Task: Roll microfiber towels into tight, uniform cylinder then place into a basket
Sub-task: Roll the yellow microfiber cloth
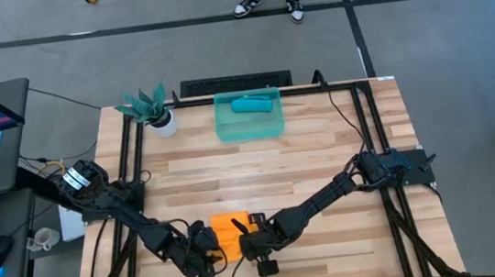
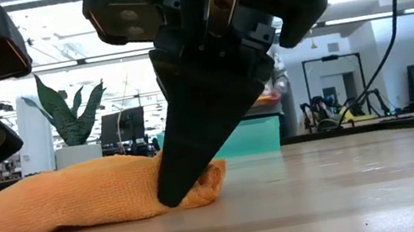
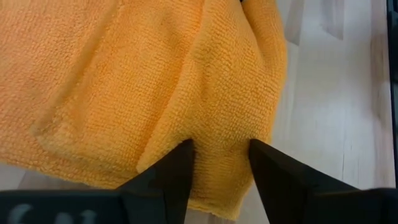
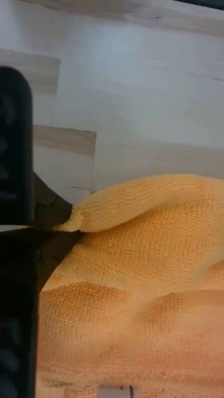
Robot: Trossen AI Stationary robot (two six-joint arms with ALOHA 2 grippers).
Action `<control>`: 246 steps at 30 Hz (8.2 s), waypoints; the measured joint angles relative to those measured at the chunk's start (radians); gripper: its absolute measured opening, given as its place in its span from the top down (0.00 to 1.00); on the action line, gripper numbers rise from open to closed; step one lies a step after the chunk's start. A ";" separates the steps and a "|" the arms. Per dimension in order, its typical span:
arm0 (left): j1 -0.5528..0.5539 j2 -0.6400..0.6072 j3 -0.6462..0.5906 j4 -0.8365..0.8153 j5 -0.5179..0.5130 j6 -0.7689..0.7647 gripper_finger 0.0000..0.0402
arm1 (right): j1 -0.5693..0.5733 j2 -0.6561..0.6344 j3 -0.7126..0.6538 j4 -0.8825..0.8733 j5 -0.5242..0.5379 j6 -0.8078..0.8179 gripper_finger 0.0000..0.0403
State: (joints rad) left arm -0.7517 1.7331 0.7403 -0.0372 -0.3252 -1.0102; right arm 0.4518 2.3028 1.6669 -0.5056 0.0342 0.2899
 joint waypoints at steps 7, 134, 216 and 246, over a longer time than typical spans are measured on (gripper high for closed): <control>0.006 0.000 0.000 0.012 0.004 0.037 0.57 | 0.003 0.000 0.000 -0.002 -0.004 0.001 0.96; 0.380 -0.098 0.221 -0.661 0.643 0.205 0.98 | -0.132 -0.045 0.212 -0.358 -0.039 0.043 0.99; 0.532 -0.063 0.227 -0.812 0.295 0.480 0.68 | -0.408 -0.167 -0.332 0.262 -0.299 0.368 0.99; 0.502 -0.373 -0.172 -0.094 0.147 0.553 0.68 | -0.408 -0.167 -0.332 0.264 -0.299 0.376 0.99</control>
State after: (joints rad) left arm -0.2495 1.3602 0.5685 -0.1315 -0.1779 -0.4568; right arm 0.0441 2.1357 1.3346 -0.2420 -0.2649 0.6662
